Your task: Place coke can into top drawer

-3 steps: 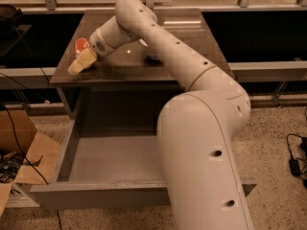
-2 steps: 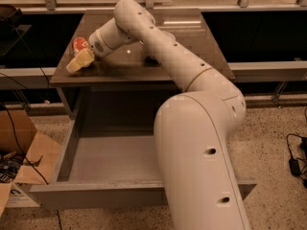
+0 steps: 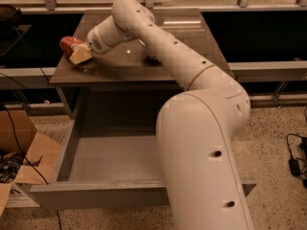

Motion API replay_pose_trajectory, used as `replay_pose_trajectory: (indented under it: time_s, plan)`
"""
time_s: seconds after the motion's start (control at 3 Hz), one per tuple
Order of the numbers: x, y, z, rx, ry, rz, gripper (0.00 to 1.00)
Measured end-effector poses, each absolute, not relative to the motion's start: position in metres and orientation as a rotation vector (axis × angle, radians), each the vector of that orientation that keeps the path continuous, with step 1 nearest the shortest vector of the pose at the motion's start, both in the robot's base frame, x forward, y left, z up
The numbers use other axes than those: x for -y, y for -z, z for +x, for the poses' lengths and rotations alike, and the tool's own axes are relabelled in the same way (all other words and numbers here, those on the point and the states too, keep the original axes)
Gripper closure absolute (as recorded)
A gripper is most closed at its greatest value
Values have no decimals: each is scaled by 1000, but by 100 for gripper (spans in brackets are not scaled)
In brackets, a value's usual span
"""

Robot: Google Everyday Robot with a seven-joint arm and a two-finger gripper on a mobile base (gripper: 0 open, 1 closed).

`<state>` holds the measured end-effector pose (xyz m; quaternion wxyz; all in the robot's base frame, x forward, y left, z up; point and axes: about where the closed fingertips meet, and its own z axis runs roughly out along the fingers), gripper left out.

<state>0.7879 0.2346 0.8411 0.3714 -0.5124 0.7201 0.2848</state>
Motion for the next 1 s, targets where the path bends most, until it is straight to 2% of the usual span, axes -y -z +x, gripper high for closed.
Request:
replay_pose_trajectory:
  time_s: [0.33,0.67,1.0]
  plan:
    - [-228,-846,787,-1845,-713,-1291,89]
    - [-212,-865,775,-1781,-751,-1235,100]
    - [-185,-875,754,-1712,-792,-1178,100]
